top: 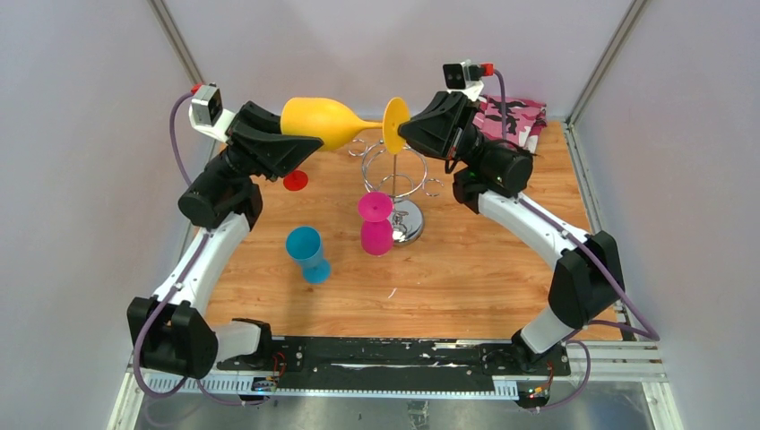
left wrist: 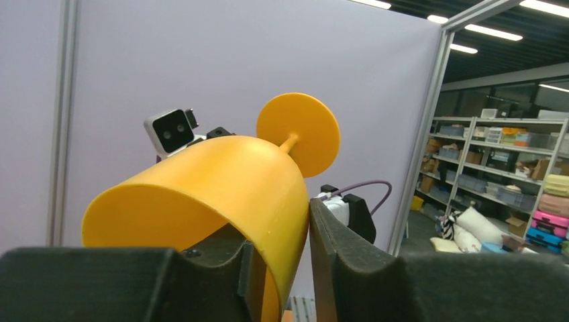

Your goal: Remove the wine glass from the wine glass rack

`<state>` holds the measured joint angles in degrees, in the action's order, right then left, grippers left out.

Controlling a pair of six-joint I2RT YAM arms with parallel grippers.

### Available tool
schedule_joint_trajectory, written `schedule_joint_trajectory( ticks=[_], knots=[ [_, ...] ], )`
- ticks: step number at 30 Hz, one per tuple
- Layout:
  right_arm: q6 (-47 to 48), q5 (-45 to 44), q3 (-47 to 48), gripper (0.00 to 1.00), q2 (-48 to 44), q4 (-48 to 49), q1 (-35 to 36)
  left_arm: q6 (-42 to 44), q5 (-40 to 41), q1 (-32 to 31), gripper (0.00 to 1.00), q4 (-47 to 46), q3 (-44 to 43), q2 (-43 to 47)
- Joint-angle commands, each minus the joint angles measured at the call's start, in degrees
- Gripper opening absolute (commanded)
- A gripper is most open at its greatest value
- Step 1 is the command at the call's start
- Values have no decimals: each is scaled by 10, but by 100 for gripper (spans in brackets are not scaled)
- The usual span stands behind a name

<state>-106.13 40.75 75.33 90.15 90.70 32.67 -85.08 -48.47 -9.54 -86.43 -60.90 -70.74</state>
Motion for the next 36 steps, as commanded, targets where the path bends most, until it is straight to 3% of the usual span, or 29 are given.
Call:
schedule_joint_trajectory(
  ticks=[1, 8, 10, 12, 15, 18, 19, 22, 24, 26, 29, 33, 36],
  knots=[
    [25, -1, 2, 0, 17, 8, 2, -1, -28, -7, 28, -39, 3, 23],
    [23, 0, -3, 0, 20, 7, 2, 3, -34, -7, 0, -39, 9, 30],
    [15, 1, -4, 0, 26, 7, 2, 1, -32, -7, 0, -39, 10, 31],
    [16, 1, -7, 7, 30, 7, 1, -1, -28, -7, 0, -39, 11, 32],
    [20, -1, -15, 29, 29, 7, 0, -3, -18, -2, 0, -39, 16, 38],
    [24, -6, -27, 68, 20, 7, -4, -14, 10, 24, 0, -38, 26, 52],
    [23, -10, -33, 76, 14, 7, -7, -21, 26, 34, 0, -39, 30, 58],
    [18, -13, -50, 89, 1, 7, -19, -36, 43, 62, 0, -39, 32, 69],
    [21, -9, -60, 93, -10, 7, -28, -29, 45, 75, 0, -10, 21, 77],
    [23, -10, -76, 93, -23, 7, -38, 48, 39, 77, 0, 107, 4, 103],
    [25, -7, -98, 93, -41, 7, -58, 275, 68, 76, 0, 491, -51, 169],
    [26, 3, -116, 93, -66, 6, -85, 527, 219, 77, 0, 934, -209, 207],
    [30, 29, -116, 94, -81, -8, -106, 615, 344, 76, 0, 1150, -344, 180]
  ],
)
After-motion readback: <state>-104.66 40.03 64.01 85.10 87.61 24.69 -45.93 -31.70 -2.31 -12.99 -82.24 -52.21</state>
